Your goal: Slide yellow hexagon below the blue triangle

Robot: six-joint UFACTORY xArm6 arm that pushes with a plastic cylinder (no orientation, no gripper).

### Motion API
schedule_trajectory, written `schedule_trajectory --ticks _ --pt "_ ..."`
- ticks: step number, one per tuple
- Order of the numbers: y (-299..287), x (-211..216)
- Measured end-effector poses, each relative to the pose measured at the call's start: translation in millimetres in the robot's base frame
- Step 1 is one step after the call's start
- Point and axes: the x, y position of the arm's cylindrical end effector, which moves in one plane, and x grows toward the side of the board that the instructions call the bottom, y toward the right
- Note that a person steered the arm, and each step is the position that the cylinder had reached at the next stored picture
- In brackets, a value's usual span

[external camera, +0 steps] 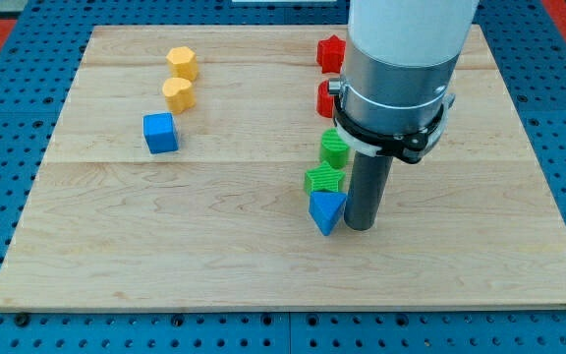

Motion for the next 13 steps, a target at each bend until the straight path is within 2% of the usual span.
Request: schedule_trajectory --ticks 1,2,3,4,5,6,7,8,9,11,13 --pt "25.8 -9.7" --pt "53.5 -70.0" --pt "62.3 -149.3" --pt "57.6 -230.4" --pt "58.6 -285.5" --pt "22.8 -335.2" --pt "12.0 -336.2" --pt "-47.3 -334.6" --pt "-133.9 -333.5" --pt "-236.0 -253.0" --pt "-302.9 -179.7"
